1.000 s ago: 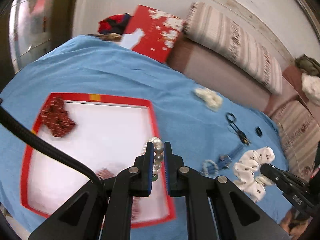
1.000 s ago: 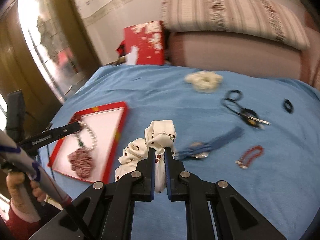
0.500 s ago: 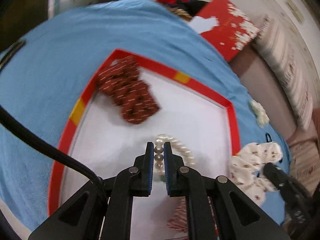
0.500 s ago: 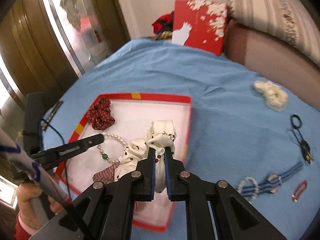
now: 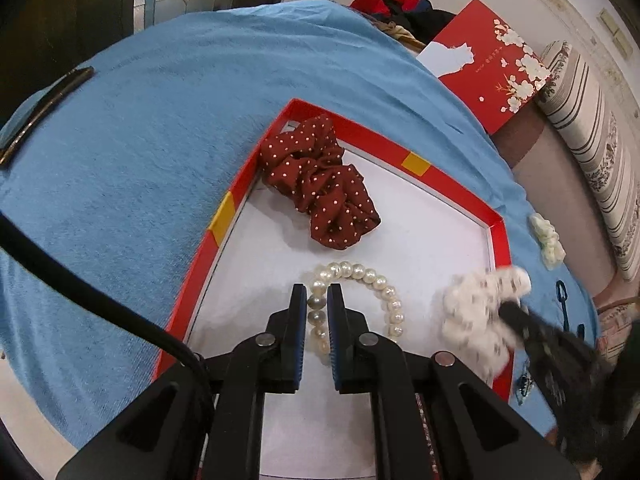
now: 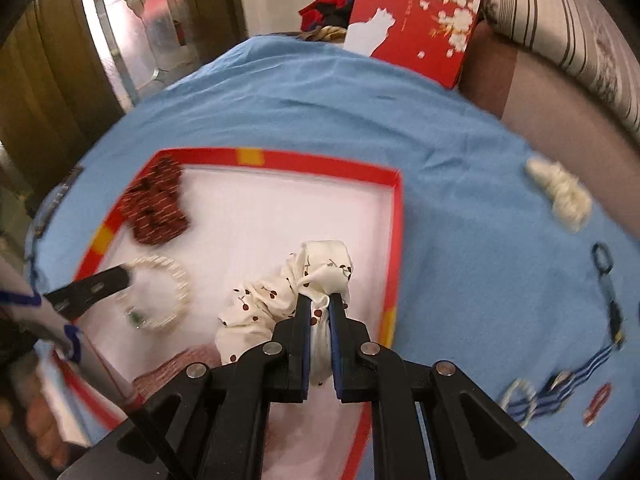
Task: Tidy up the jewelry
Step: 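Open both tools to release bracelet and scrunchie into the tray, then move both tools back toward the watch and bead bracelet, then grasp the blue-striped strap watch by its face with the left tool, then grasp the red bead bracelet with right tool while left tool carries watch toward tray, then lower the watch and red bead bracelet into the tray and open both tools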
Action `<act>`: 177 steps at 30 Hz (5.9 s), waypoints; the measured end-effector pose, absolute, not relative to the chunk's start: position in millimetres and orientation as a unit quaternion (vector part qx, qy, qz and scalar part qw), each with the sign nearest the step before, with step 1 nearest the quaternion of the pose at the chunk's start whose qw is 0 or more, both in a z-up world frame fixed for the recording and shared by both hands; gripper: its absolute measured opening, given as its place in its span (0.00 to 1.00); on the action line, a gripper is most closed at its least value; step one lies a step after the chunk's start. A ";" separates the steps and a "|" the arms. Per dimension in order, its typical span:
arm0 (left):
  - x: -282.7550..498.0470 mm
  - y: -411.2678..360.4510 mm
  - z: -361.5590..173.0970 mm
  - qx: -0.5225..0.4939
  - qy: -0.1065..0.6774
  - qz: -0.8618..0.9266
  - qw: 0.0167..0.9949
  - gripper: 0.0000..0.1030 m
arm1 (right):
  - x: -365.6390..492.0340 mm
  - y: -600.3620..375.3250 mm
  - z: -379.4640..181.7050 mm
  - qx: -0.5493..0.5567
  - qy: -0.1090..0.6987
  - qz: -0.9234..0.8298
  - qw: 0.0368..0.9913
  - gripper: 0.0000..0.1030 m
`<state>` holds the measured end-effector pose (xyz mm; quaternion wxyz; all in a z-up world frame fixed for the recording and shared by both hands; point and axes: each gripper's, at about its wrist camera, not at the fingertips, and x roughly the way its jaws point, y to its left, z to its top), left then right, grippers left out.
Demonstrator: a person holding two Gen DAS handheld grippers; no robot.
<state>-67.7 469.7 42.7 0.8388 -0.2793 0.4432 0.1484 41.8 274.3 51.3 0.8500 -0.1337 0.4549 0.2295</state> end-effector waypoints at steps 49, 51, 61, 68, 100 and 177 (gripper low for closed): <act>-58.6 226.0 81.5 -0.090 0.436 0.007 0.895 0.43 | 8.5 -121.6 69.8 0.045 0.437 0.002 0.898 0.56; -51.1 207.2 79.1 -0.080 0.445 -0.005 0.892 0.44 | 7.5 -137.5 60.0 0.070 0.440 0.000 0.895 0.56; -8.5 128.9 60.9 -0.017 0.464 -0.080 0.882 0.44 | 18.5 -158.8 42.1 0.124 0.442 0.034 0.888 0.56; 17.0 69.0 43.1 0.077 0.473 -0.145 0.866 0.44 | 26.3 -166.3 36.6 0.159 0.452 0.052 0.876 0.56; 108.9 172.2 14.6 -0.168 0.511 -0.238 0.809 0.28 | 40.1 -164.3 26.9 0.152 0.465 0.045 0.871 0.56; -124.1 441.8 63.6 -0.227 0.443 0.148 0.855 0.40 | -27.9 224.7 87.6 -0.058 0.426 0.334 0.839 0.08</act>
